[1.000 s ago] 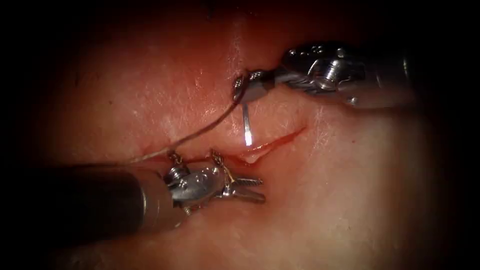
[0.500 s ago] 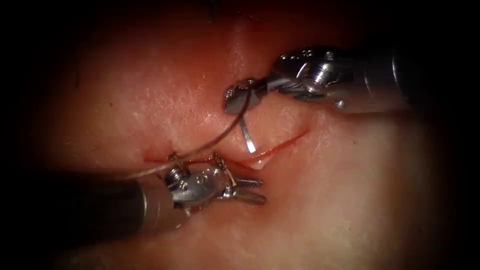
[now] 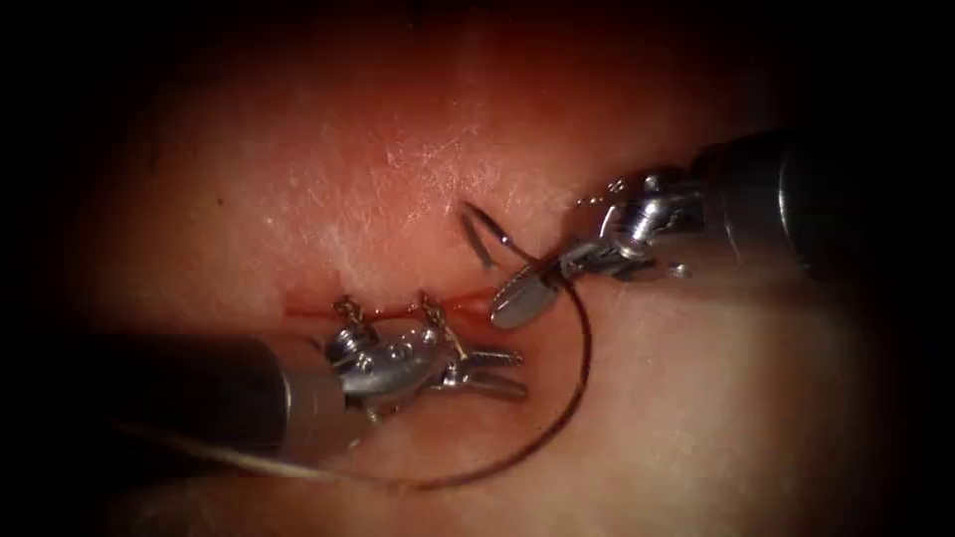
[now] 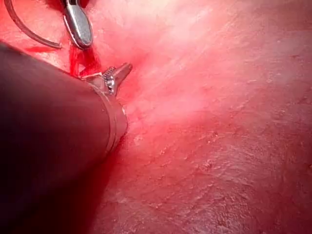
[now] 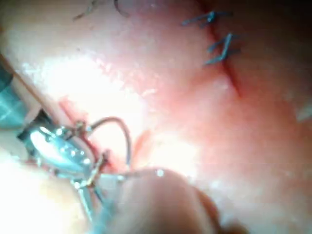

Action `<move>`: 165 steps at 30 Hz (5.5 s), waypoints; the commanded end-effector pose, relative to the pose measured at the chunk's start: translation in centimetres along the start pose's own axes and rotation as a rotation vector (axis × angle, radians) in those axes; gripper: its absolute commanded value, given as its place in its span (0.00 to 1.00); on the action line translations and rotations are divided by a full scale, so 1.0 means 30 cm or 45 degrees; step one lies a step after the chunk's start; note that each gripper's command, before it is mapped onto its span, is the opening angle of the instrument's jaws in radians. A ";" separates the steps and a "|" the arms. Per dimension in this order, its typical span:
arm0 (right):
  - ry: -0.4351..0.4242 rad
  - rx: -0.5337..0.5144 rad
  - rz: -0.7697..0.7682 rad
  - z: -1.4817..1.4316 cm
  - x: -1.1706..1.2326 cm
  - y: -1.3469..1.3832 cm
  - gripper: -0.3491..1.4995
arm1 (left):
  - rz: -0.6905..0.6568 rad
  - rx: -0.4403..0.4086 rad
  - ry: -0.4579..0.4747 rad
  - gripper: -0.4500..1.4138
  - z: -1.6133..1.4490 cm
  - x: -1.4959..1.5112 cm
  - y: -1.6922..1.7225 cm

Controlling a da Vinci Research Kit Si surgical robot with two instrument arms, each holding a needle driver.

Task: Wound Closure

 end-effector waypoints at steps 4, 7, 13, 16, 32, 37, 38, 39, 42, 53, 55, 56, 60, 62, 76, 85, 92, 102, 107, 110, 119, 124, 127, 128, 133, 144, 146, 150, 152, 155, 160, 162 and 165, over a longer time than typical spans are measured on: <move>0.027 -0.029 0.010 0.0024 0.0009 0.0022 0.00 | 0.000 -0.003 0.000 0.40 0.003 -0.001 0.000; 0.071 -0.122 0.027 0.0004 0.0047 0.0039 0.00 | -0.001 0.000 0.001 0.40 0.003 -0.001 0.000; 0.163 -0.136 -0.127 -0.0021 0.0031 0.0027 0.84 | -0.004 -0.002 0.001 0.40 0.002 0.000 0.000; 0.148 -0.152 -0.460 -0.0066 0.0017 0.0000 0.89 | -0.004 -0.003 0.001 0.40 0.002 0.000 0.000; 0.679 -0.437 -1.065 -0.0197 0.0116 -0.0141 0.83 | -0.012 -0.001 0.002 0.40 0.003 0.000 0.000; 0.711 -0.459 -1.153 -0.0150 0.0180 -0.0132 0.85 | -0.012 -0.001 0.002 0.40 0.003 0.000 0.000; 0.713 -0.463 -1.167 -0.0144 0.0190 -0.0131 0.85 | -0.012 -0.001 0.002 0.40 0.003 0.000 0.000; 0.712 -0.477 -1.185 -0.0132 0.0208 -0.0130 0.86 | -0.012 -0.001 0.002 0.40 0.003 0.000 0.000; 0.708 -0.500 -1.228 -0.0110 0.0238 -0.0138 0.86 | -0.012 -0.001 0.002 0.40 0.003 0.000 0.000; 0.564 -0.554 -1.347 -0.0091 0.0234 -0.0179 0.35 | -0.012 -0.001 0.002 0.40 0.003 0.000 0.000; 0.531 -0.557 -1.346 -0.0091 0.0228 -0.0178 0.32 | -0.012 -0.001 0.002 0.40 0.003 0.000 0.000; 0.501 -0.554 -1.348 -0.0086 0.0217 -0.0179 0.43 | -0.012 -0.001 0.002 0.40 0.003 0.000 0.000; 0.482 -0.560 -1.355 -0.0078 0.0209 -0.0178 0.61 | -0.012 -0.001 0.002 0.40 0.003 0.000 0.000; 0.482 -0.558 -1.356 -0.0075 0.0211 -0.0176 0.66 | -0.012 0.000 0.002 0.40 0.003 0.000 0.000; 0.502 -0.538 -1.358 -0.0036 0.0260 -0.0173 0.60 | -0.011 0.001 0.002 0.40 0.003 -0.001 0.001; 0.445 -0.503 -1.197 -0.0072 0.0214 -0.0157 0.00 | -0.011 0.001 0.002 0.40 0.003 -0.001 0.001; 0.413 -0.470 -0.891 -0.0077 0.0233 -0.0143 0.00 | -0.011 0.001 0.002 0.40 0.003 -0.001 0.001; 0.250 -0.426 -0.526 -0.0074 0.0239 -0.0121 0.00 | -0.011 0.001 0.002 0.40 0.003 -0.001 0.001; 0.176 -0.422 -0.395 -0.0042 0.0197 -0.0114 0.00 | -0.011 0.002 -0.005 0.40 0.003 -0.001 0.001; 0.152 -0.402 -0.344 -0.0018 0.0158 -0.0113 0.00 | -0.011 0.001 -0.005 0.40 0.003 -0.001 0.001; 0.107 -0.261 -0.150 0.0004 0.0067 -0.0135 0.00 | -0.012 -0.001 -0.006 0.40 0.002 0.000 0.000; 0.182 -0.239 -0.138 0.0011 0.0032 -0.0139 0.42 | -0.005 -0.001 -0.006 0.40 0.002 0.000 0.000; 0.242 -0.272 -0.256 -0.0008 0.0041 -0.0124 0.84 | 0.014 0.000 -0.005 0.40 0.002 0.001 0.001; 0.241 -0.295 -0.389 -0.0023 0.0044 -0.0115 0.86 | 0.027 -0.001 -0.005 0.40 0.002 0.002 0.002; 0.281 -0.376 -0.460 -0.0107 0.0050 -0.0070 0.90 | 0.065 -0.002 0.002 0.40 -0.002 0.008 0.006; 0.356 -0.439 -0.460 -0.0339 -0.0038 -0.0082 0.90 | 0.207 0.011 -0.026 0.41 -0.008 0.021 0.023; 0.374 -0.449 -0.462 -0.0349 -0.0076 -0.0089 0.88 | 0.257 0.025 -0.088 0.42 -0.010 0.023 0.027; 0.402 -0.441 -0.466 -0.0345 -0.0100 -0.0087 0.87 | 0.309 0.060 -0.110 0.43 -0.012 0.024 0.030; 0.414 -0.435 -0.472 -0.0338 -0.0115 -0.0083 0.87 | 0.341 0.076 -0.112 0.44 -0.014 0.026 0.030; 0.430 -0.434 -0.482 -0.0312 -0.0137 -0.0074 0.86 | 0.491 0.119 -0.134 0.59 -0.016 0.029 0.031; 0.463 -0.436 -0.495 -0.0265 -0.0167 -0.0051 0.86 | 0.773 0.159 -0.183 0.77 -0.013 0.031 0.030; 0.467 -0.437 -0.497 -0.0259 -0.0171 -0.0048 0.85 | 0.822 0.162 -0.189 0.78 -0.013 0.032 0.030; 0.481 -0.435 -0.502 -0.0248 -0.0178 -0.0037 0.85 | 0.968 0.178 -0.210 0.80 -0.012 0.031 0.030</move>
